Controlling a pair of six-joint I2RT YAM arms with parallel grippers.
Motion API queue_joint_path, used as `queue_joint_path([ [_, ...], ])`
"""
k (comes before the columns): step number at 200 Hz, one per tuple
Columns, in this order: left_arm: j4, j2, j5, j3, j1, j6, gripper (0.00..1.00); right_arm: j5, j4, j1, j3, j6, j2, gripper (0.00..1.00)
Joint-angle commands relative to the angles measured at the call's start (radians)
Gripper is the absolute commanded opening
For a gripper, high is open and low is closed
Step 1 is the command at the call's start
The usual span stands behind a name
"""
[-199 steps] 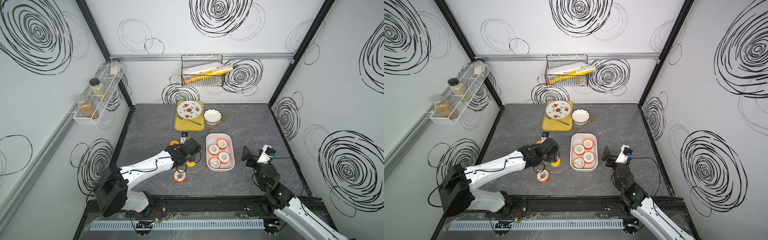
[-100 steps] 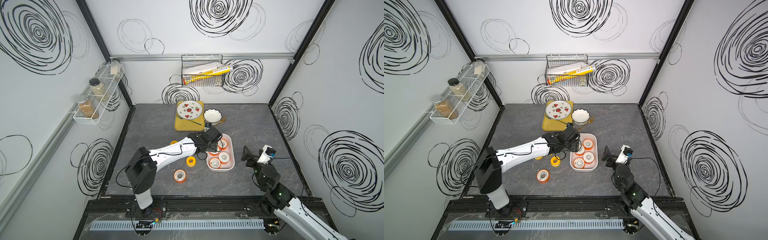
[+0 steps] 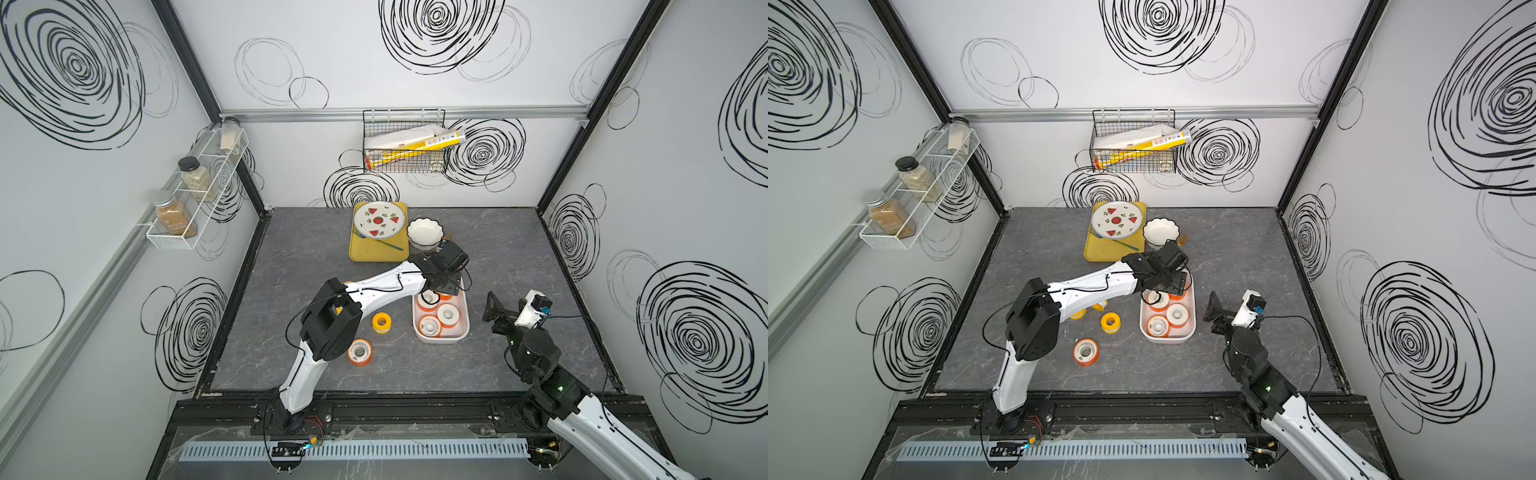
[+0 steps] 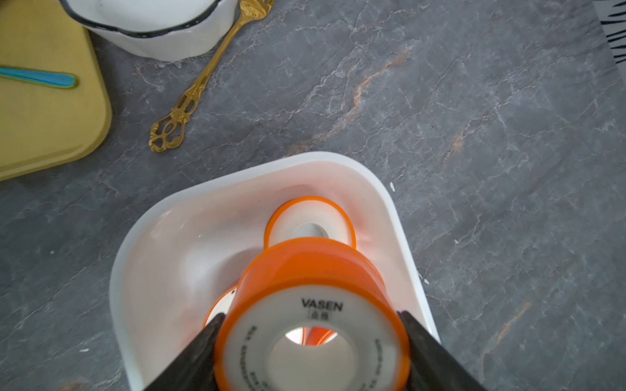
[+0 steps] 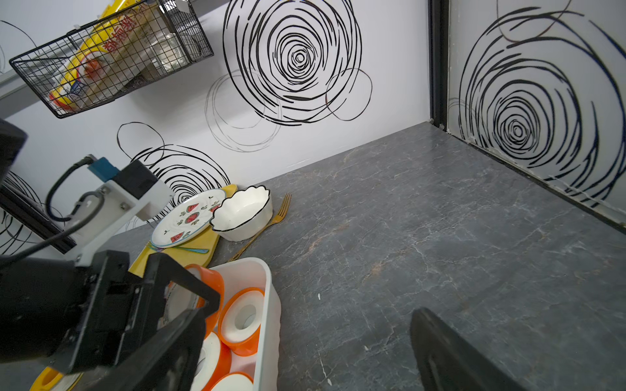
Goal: Put the sealing tape into the storage box
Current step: Place the sealing tape in the storage box.
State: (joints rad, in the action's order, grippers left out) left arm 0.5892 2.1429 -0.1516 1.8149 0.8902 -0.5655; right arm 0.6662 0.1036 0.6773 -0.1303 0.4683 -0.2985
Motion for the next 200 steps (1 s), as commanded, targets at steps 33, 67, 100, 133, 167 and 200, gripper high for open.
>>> queue_joint_path([
  [33,0.027,0.097,0.040,0.127,0.003,0.024,0.69,0.018,-0.009,-0.002,0.011,0.011,0.009,0.99],
  [67,0.041,0.114,0.008,0.144,0.003,0.022,0.69,0.019,-0.009,-0.002,0.011,0.010,0.010,0.99],
  [100,0.058,0.141,-0.006,0.167,0.000,0.026,0.70,0.018,-0.010,-0.002,0.011,0.011,0.009,0.99],
  [133,0.046,0.154,0.007,0.168,-0.005,0.030,0.70,0.018,-0.010,-0.002,0.012,0.010,0.010,0.99],
  [167,0.057,0.171,-0.008,0.184,-0.007,0.036,0.71,0.018,-0.009,-0.003,0.011,0.010,0.011,0.99],
  [200,0.049,0.176,-0.012,0.192,-0.013,0.048,0.75,0.018,-0.009,-0.002,0.012,0.011,0.009,0.99],
])
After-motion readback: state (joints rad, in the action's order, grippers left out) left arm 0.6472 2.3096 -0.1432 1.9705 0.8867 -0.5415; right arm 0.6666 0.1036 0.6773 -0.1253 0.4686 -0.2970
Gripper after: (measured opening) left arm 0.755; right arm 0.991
